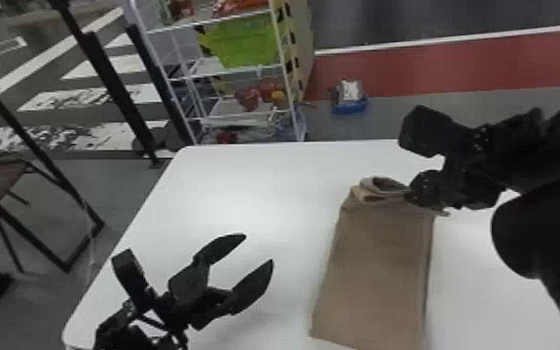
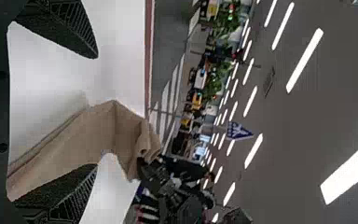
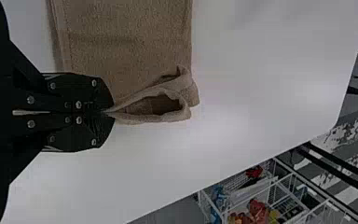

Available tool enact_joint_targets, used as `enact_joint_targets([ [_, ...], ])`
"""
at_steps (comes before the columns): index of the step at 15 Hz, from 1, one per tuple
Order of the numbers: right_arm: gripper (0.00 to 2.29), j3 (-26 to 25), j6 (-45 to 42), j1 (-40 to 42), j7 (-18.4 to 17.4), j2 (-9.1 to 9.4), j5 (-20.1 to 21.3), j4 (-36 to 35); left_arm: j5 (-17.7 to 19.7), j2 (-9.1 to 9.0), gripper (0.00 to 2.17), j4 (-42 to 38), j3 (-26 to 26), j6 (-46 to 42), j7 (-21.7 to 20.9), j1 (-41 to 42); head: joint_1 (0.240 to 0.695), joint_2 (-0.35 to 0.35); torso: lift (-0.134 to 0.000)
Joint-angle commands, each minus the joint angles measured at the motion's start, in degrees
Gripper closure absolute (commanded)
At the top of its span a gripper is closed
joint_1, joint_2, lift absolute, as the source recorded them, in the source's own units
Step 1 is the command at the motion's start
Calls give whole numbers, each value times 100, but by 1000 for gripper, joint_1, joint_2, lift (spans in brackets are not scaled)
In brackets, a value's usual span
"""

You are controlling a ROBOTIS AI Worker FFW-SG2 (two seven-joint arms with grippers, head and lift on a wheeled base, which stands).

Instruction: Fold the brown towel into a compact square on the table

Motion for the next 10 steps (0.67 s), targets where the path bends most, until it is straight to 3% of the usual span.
enact_joint_targets([
  [1,1295,-166,24,-118,-214,5,-63,93,-723,-15,43,159,-131,528,-274,-372,695,253,-134],
  [4,1295,-307,77,-267,-504,5,-230,207,-1233,9,43,203,-385,1196,-318,-671,695,207,-134],
  [10,1291,-298,59,-180,-530,5,-485,93,-1286,-15,39,176,-1027,1653,-151,-1260,695,150,-134],
])
